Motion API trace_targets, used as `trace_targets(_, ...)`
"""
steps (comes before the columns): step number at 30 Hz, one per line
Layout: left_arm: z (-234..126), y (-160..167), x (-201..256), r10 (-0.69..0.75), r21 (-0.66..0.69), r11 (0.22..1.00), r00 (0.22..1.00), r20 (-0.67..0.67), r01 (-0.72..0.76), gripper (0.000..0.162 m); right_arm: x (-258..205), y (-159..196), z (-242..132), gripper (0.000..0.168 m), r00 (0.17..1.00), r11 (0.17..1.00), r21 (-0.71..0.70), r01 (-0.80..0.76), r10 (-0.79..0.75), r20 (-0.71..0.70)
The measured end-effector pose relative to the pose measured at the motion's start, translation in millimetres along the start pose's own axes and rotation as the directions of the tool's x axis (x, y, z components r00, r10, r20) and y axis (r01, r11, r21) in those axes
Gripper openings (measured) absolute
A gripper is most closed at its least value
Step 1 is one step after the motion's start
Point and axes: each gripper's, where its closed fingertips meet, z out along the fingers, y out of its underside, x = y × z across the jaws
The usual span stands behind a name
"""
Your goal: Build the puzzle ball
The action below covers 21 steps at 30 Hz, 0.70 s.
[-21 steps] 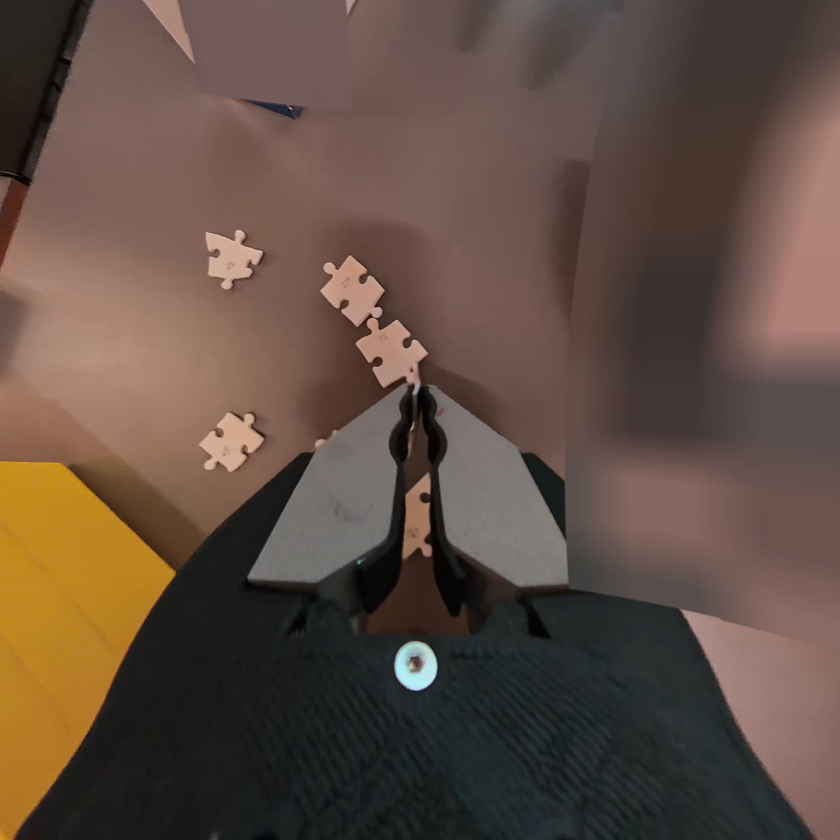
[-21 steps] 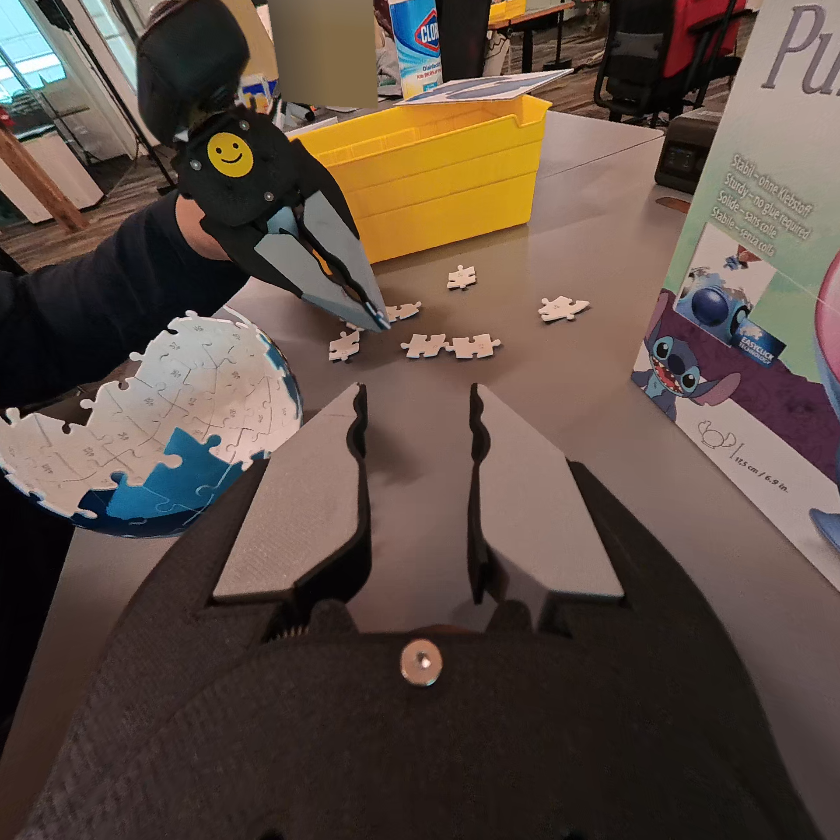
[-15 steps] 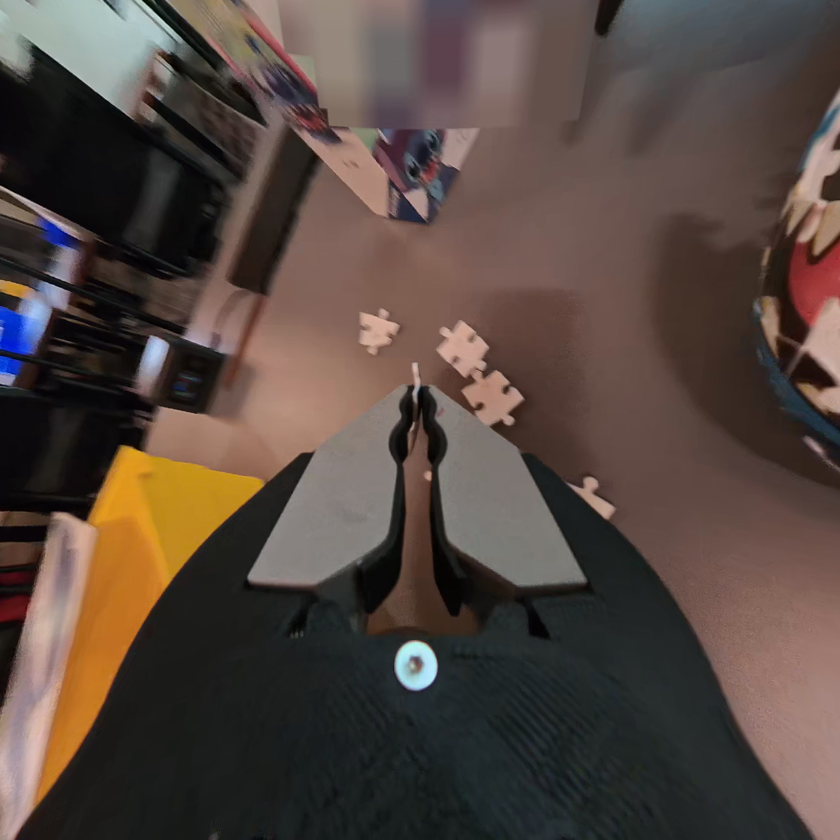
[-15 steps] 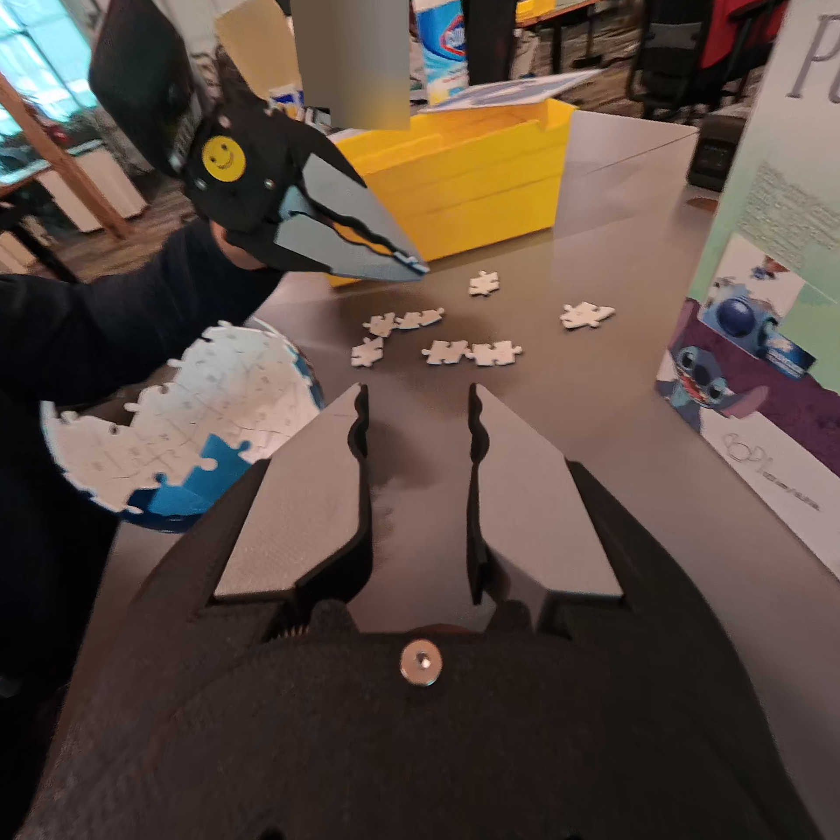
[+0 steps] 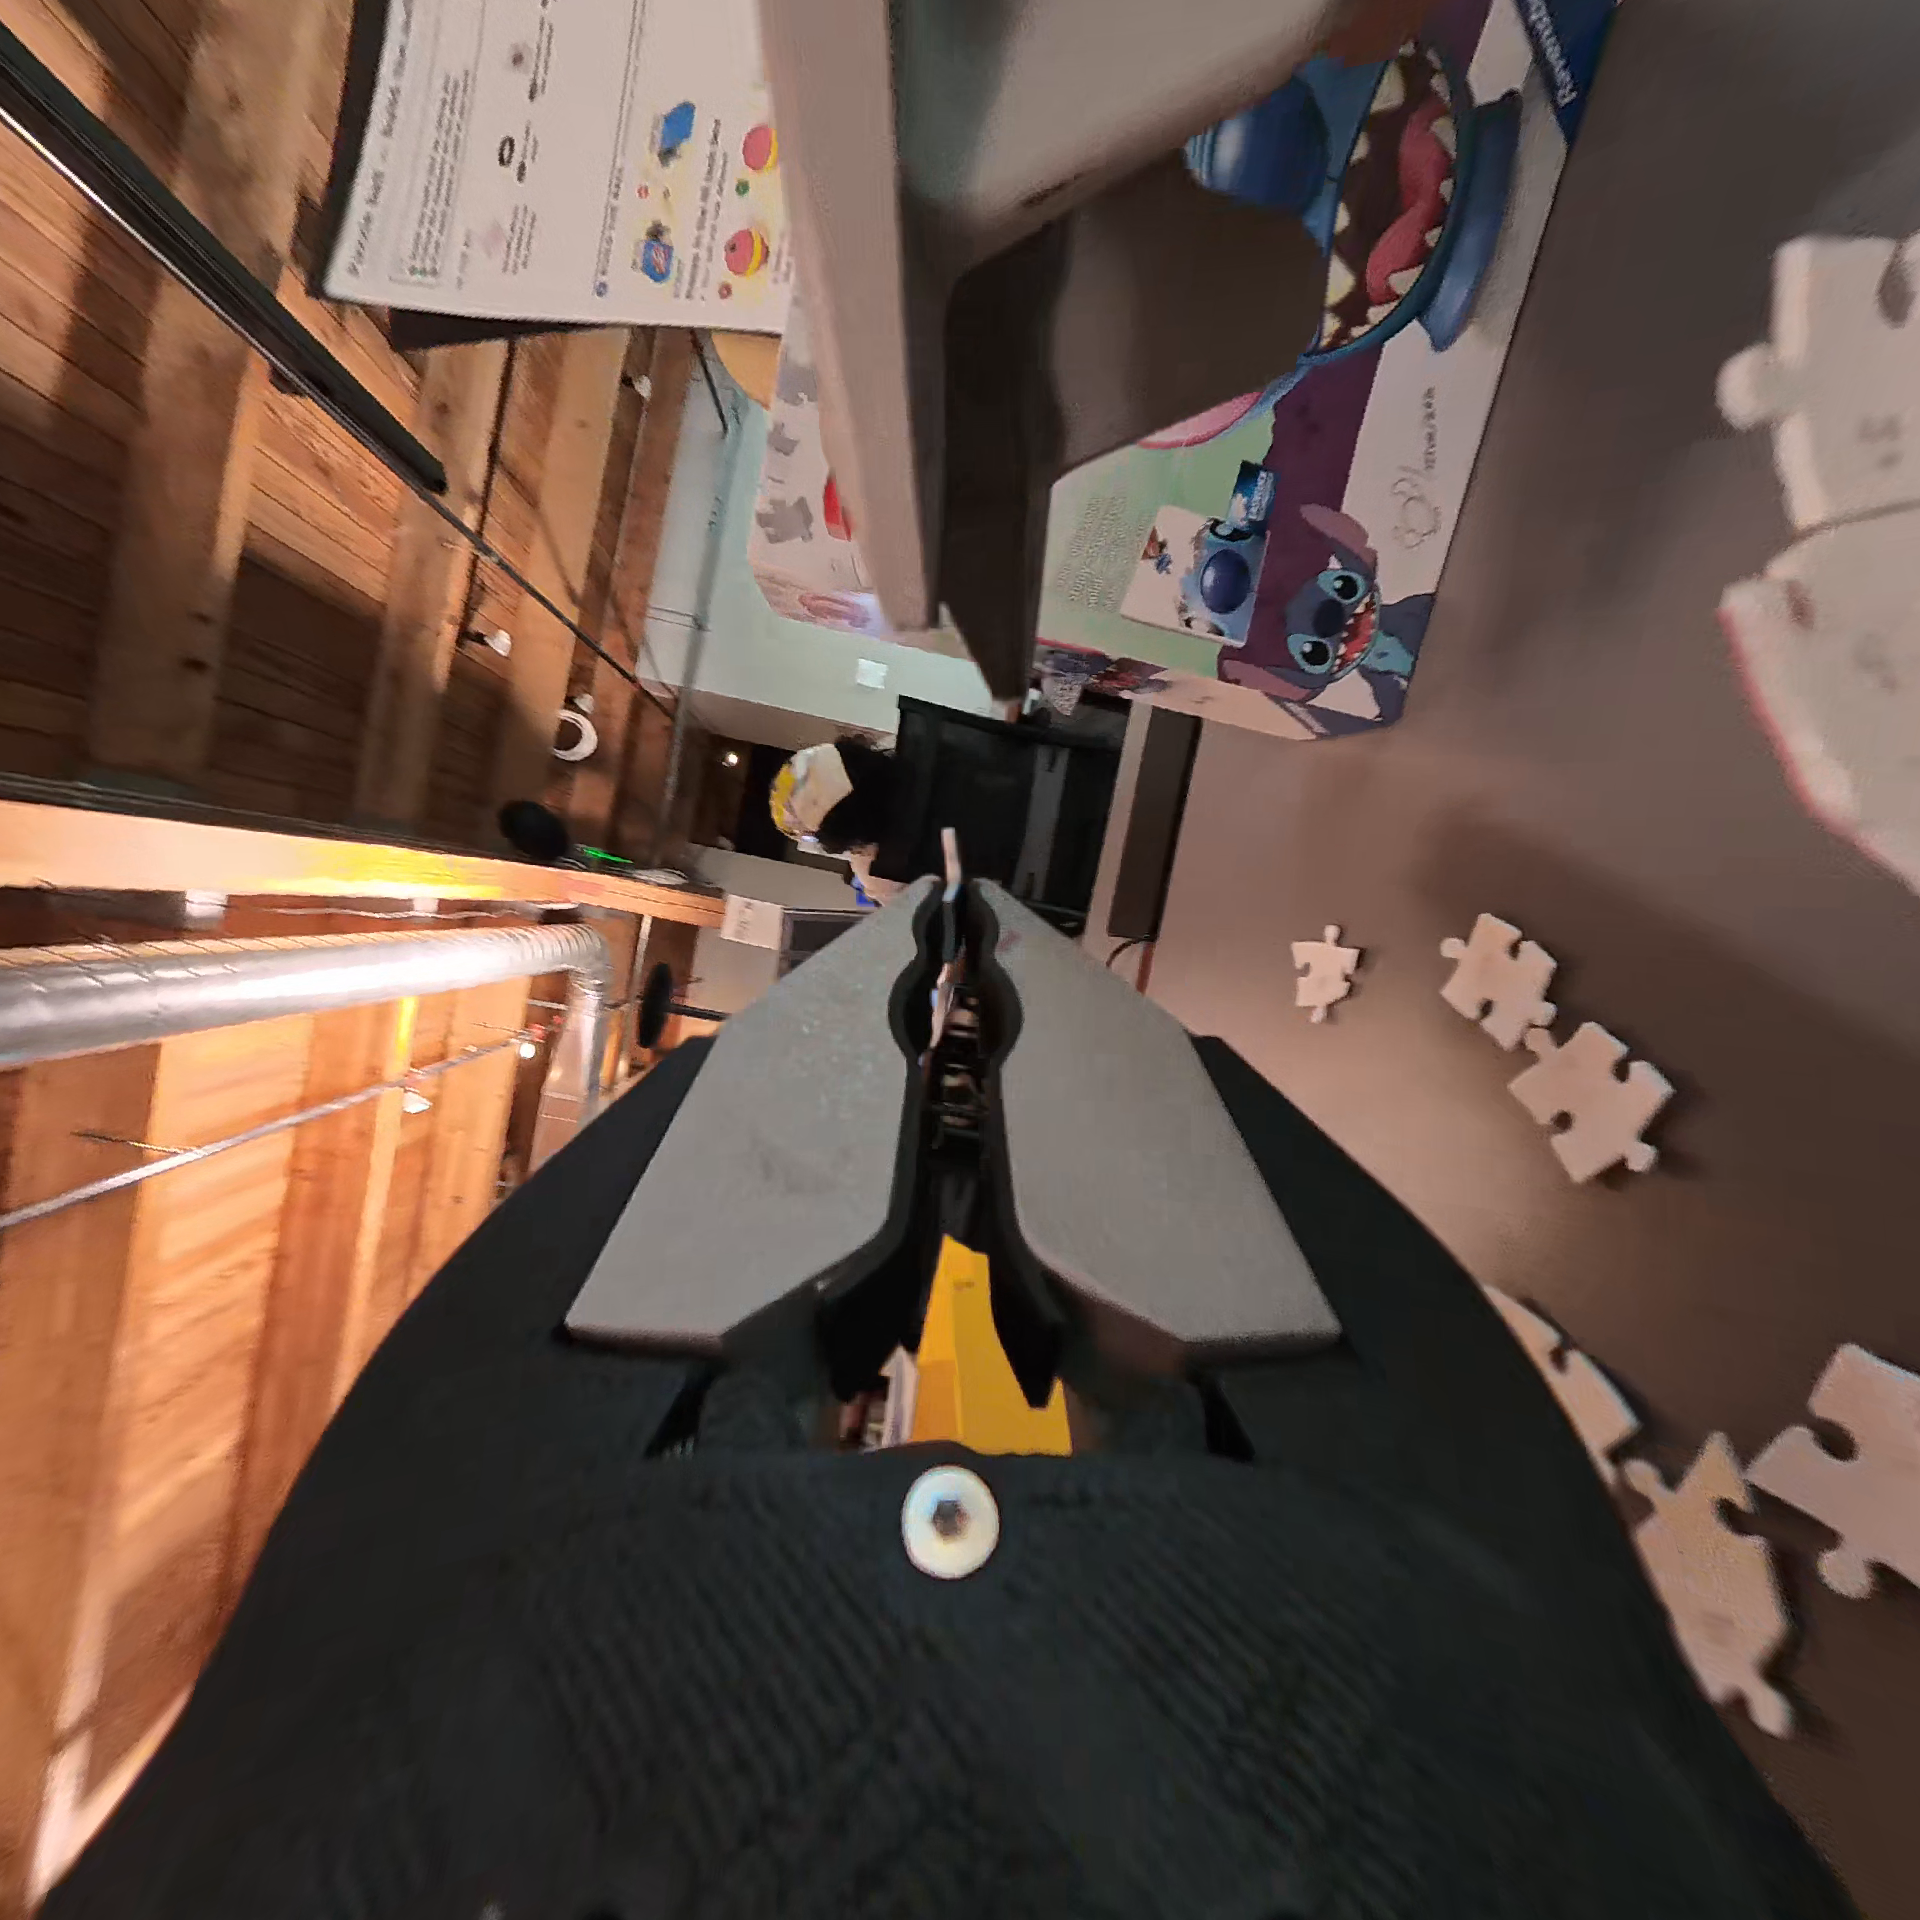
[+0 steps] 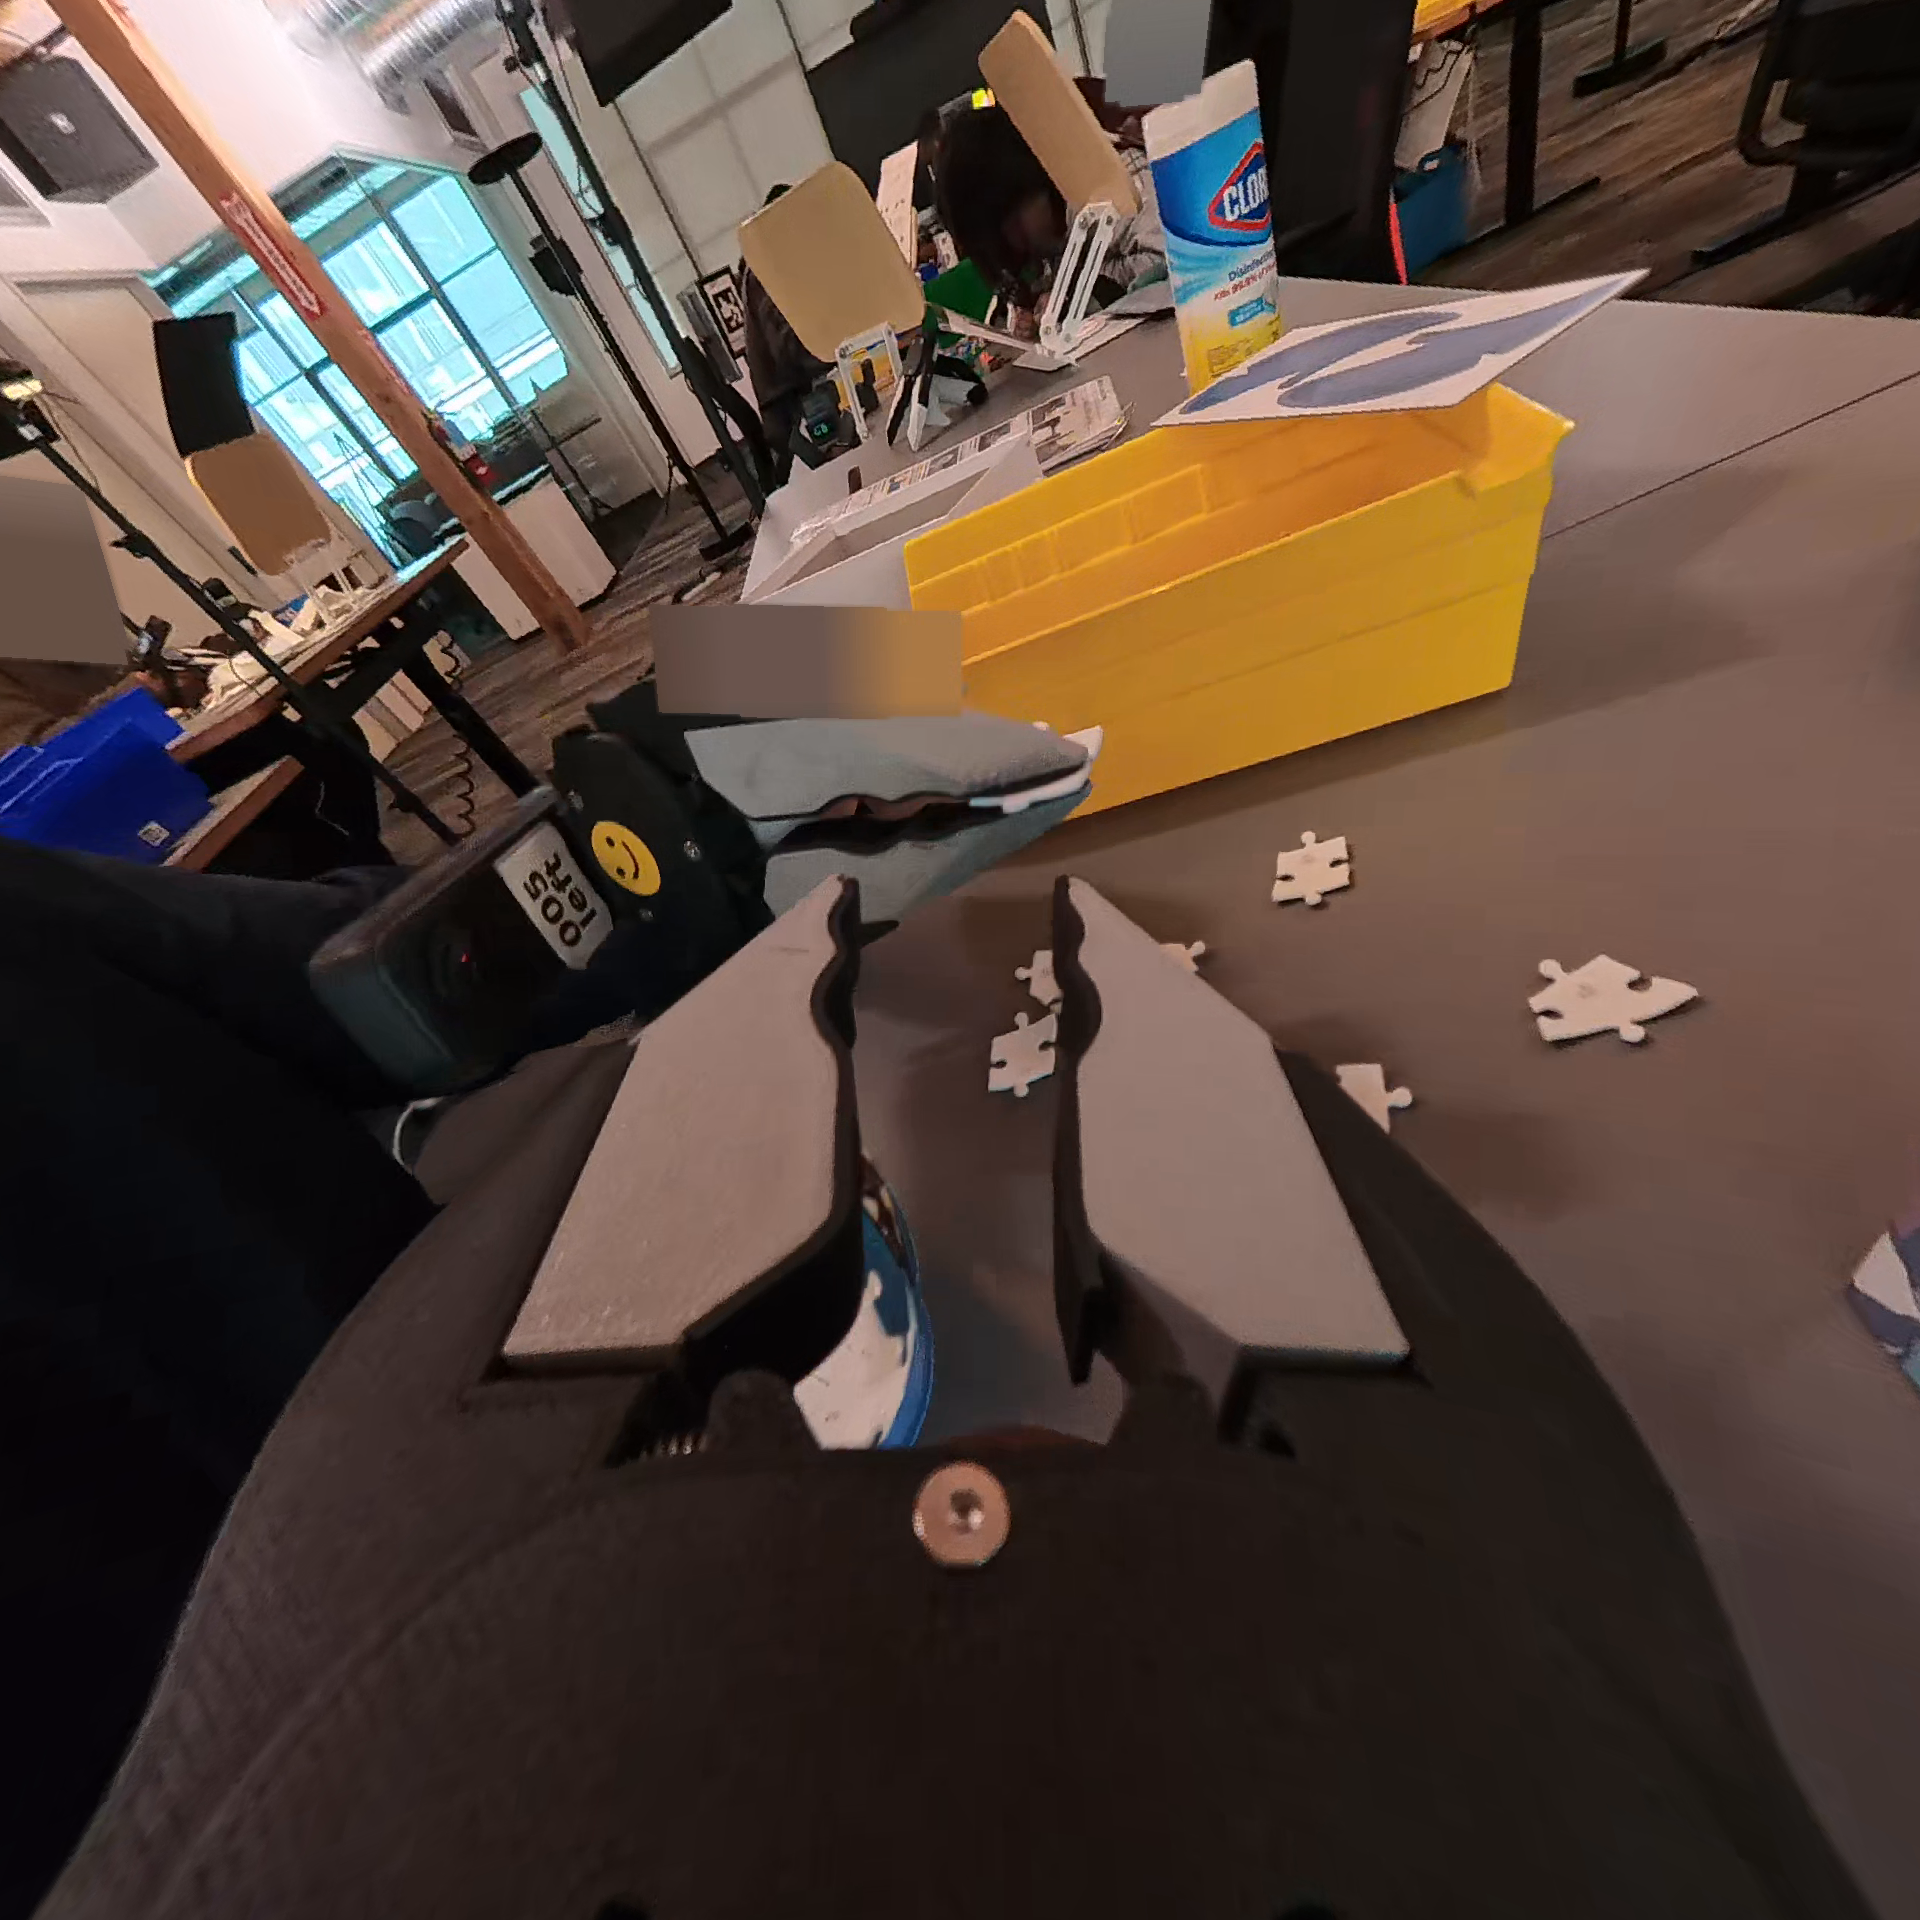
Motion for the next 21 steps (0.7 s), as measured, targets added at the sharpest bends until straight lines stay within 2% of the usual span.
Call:
trace_targets(5, -2, -2, -5, 0.034, 0.042, 0.999, 0.999, 0.035, -0.035, 0.000, 4, -2, 21, 0.029, 0.999, 0.999, -0.049, -0.020, 0.021, 0.024)
trace_targets(10, -8, -5, -4, 0.043, 0.090, 0.995, 0.999, 0.031, -0.045, 0.000, 6, 0, 31, 0.012, 0.997, 0.996, -0.064, -0.058, 0.060, 0.040)
trace_targets(13, -11, -6, 0, 0.051, 0.107, 0.993, 0.998, 0.022, -0.053, 0.000, 1, 5, 32, 0.010, 0.993, 0.993, -0.079, -0.085, 0.091, 0.072)
trace_targets(14, -11, -6, 0, 0.058, 0.099, 0.993, 0.998, 0.027, -0.061, 0.000, -2, 6, 32, 0.000, 0.992, 0.993, -0.082, -0.084, 0.091, 0.092)
trace_targets(21, -13, -8, -2, 0.088, 0.097, 0.991, 0.994, 0.059, -0.093, 0.000, -5, 6, 30, 0.000, 0.994, 0.994, -0.074, -0.085, 0.090, 0.065)
